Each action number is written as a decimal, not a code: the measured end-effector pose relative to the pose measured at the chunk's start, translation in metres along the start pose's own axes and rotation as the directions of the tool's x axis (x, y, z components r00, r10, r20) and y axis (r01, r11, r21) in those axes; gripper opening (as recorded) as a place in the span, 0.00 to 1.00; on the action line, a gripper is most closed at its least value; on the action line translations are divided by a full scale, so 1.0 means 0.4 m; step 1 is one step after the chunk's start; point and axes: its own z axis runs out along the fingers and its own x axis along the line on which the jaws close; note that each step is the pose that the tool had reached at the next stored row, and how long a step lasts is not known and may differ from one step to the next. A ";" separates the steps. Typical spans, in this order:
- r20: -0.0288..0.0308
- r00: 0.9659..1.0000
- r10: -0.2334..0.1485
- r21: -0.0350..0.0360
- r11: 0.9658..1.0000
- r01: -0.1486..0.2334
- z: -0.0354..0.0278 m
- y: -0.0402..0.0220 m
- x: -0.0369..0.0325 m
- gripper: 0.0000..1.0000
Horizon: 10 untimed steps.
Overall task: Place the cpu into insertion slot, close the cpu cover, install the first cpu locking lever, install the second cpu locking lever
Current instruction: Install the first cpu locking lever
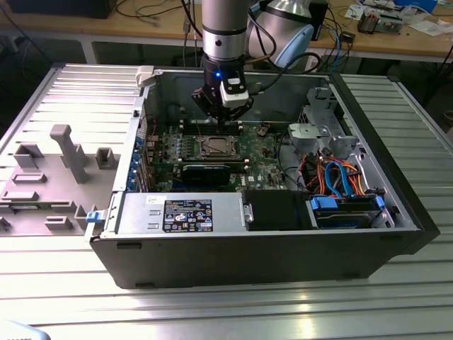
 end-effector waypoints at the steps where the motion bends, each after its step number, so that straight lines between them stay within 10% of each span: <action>1: 0.000 1.000 -0.002 0.000 1.000 0.002 0.000 0.000 0.000 0.11; 10: 0.001 0.999 -0.033 -0.002 0.999 0.033 0.000 0.000 0.000 0.11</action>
